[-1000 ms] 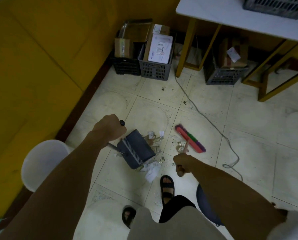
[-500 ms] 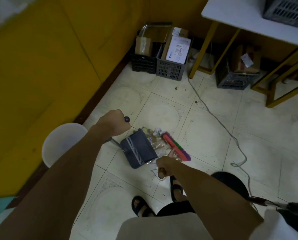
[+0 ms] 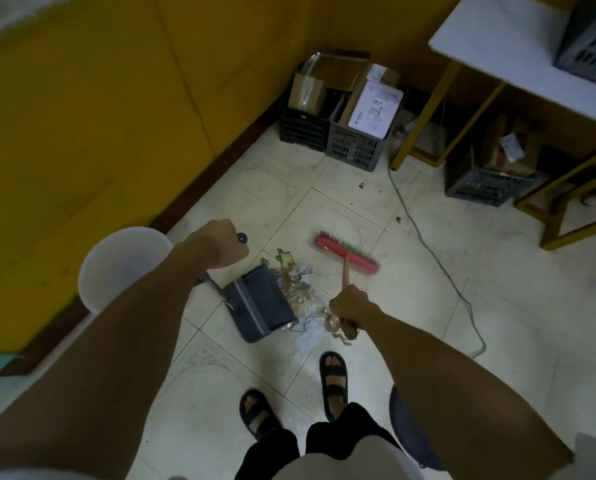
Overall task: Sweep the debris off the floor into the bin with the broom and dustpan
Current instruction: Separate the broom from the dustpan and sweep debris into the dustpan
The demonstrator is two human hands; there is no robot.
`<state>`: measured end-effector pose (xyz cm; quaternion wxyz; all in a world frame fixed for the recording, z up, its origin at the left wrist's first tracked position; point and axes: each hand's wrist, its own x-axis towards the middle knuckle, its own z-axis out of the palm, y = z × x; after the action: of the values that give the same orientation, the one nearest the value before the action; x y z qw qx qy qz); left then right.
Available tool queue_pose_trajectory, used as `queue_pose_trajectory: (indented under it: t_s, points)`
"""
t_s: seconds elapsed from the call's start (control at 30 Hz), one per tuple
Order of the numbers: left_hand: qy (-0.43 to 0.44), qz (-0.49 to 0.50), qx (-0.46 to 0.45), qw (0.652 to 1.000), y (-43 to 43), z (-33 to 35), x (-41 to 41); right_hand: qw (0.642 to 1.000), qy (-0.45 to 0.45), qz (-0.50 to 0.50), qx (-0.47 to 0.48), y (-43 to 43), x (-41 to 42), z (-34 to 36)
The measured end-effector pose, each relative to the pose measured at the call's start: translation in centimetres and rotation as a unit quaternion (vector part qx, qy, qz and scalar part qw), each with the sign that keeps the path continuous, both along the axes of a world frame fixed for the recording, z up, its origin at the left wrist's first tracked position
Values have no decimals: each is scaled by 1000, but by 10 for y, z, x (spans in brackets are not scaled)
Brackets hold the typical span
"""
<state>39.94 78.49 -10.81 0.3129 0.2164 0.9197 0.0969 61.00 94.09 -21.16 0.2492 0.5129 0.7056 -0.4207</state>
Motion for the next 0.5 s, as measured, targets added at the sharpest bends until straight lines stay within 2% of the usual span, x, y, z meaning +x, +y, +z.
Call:
queue_pose_trajectory:
  t_s: [0.23, 0.4, 0.5]
  points:
    - [-4, 61, -27, 998, 10, -16, 14, 998, -23, 53, -20, 61, -12, -42]
    - [-10, 92, -48, 995, -7, -22, 28, 986, -45, 113, -112, 67, 5, -58]
    - [8, 105, -70, 992, -20, -21, 33, 975, -70, 179, -108, 61, 18, -67]
